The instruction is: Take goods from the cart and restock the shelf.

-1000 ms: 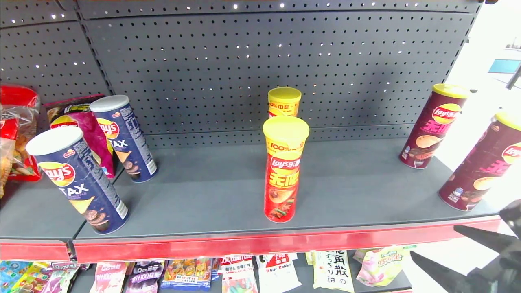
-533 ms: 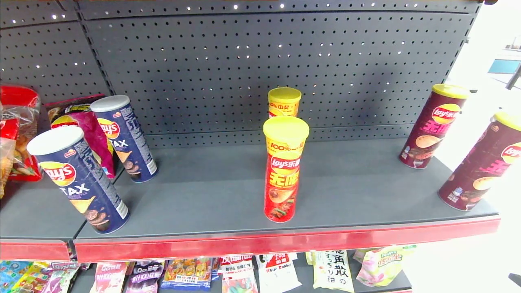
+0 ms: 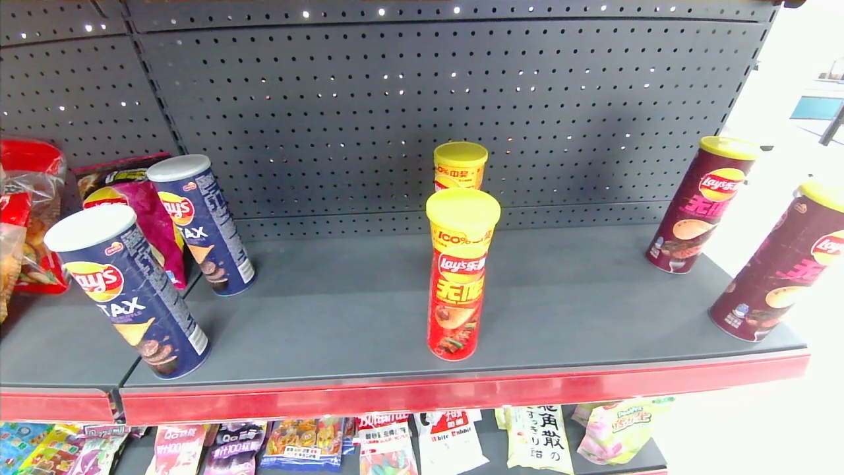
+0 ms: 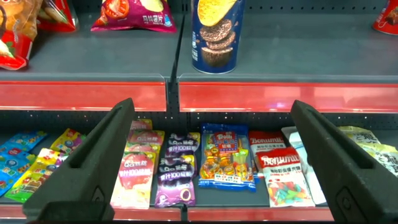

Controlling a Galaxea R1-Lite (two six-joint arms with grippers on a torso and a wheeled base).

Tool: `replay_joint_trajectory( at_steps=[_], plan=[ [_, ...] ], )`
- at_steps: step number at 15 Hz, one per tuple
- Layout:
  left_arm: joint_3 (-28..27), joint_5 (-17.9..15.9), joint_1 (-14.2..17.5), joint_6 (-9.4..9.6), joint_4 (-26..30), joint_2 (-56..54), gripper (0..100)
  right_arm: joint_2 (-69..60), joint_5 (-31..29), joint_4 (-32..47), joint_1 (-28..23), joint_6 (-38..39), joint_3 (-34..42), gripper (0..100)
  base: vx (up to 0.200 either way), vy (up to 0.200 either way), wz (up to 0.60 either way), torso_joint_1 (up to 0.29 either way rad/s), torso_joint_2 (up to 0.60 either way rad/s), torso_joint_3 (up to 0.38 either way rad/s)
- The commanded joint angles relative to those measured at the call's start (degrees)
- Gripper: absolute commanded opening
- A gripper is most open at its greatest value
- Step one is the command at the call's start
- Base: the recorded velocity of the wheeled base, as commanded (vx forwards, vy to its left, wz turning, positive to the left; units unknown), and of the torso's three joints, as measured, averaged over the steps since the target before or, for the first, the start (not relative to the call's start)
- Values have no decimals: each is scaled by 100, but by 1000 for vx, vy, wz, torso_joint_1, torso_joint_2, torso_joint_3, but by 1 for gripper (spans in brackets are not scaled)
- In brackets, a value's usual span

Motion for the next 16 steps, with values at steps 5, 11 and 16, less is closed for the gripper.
replay_joint_trajectory(
  at_steps=[5,11,16],
  plan=[
    [0,4,6,-4,-2,0,100,-358,-1141,352,-35,23,11,100,0,0,0,0,0,0],
    [0,4,6,-4,6,0,100,-358,-657,317,-35,-267,29,100,0,0,0,0,0,0],
    [0,4,-2,-4,-2,0,100,-358,-851,325,-35,-284,29,100,0,0,0,0,0,0]
  ],
)
